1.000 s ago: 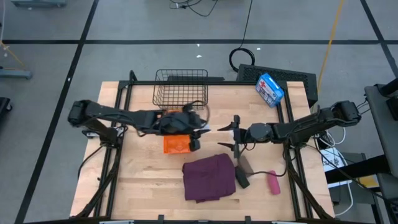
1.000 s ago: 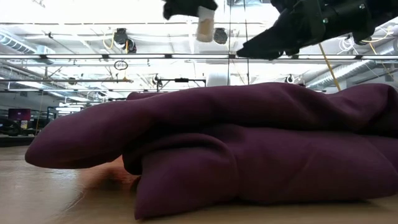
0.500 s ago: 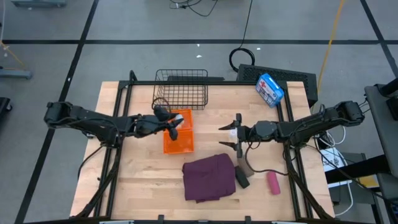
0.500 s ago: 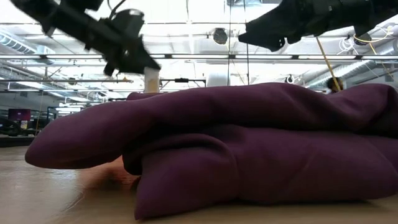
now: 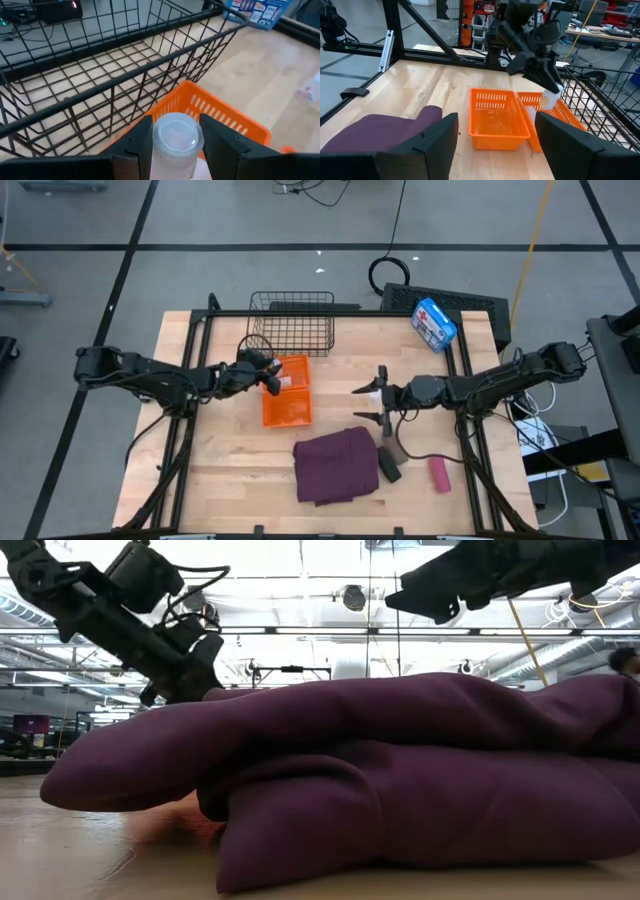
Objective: Pick & place medical supplies in basket/bin
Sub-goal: Put the top white pill bottle into the top orange bin
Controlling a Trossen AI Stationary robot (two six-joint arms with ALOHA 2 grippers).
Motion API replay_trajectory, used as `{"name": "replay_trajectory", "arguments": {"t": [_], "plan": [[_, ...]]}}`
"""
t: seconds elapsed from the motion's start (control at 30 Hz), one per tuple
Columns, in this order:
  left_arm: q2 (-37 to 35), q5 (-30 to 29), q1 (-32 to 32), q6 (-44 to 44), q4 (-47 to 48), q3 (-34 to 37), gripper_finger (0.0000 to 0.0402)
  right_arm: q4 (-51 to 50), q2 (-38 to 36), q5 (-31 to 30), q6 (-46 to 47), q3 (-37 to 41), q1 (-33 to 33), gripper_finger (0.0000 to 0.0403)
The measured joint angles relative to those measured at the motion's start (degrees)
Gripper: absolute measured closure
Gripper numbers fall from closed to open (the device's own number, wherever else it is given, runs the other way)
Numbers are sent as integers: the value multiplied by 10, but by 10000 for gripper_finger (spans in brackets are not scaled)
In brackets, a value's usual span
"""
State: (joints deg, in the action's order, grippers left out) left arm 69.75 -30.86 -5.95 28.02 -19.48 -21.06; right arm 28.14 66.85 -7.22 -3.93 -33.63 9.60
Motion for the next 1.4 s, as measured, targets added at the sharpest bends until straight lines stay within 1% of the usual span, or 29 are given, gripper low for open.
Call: {"name": "replay_trajectory", "arguments": {"t": [0.13,0.37,0.57,0.8,0.83,0.87,1.03,1.13,1.27,1.4], "plan": [[24,-5,-11,8,0,12,263,4,0,0,-1,0,7,151],[76,-4,-30,-1,-11,12,263,4,0,0,-2,0,10,151],[116,7,-49,-29,-56,11,263,8,0,-1,-2,0,10,151],[120,7,-58,-42,-74,11,263,-2,0,0,-2,0,10,151],[120,5,-58,-40,-73,11,258,-4,0,-1,-2,0,10,151],[120,3,-58,-40,-73,11,243,-5,0,-1,-2,0,10,151],[120,4,-58,-39,-72,12,135,-19,0,-1,-3,0,10,151],[112,19,-57,-37,-72,12,90,-48,-15,-3,-9,0,10,151],[90,50,-58,-36,-72,12,53,-124,-57,-34,-13,0,12,151],[53,68,-53,-37,-73,12,35,-228,-112,-89,-5,0,27,151]]}}
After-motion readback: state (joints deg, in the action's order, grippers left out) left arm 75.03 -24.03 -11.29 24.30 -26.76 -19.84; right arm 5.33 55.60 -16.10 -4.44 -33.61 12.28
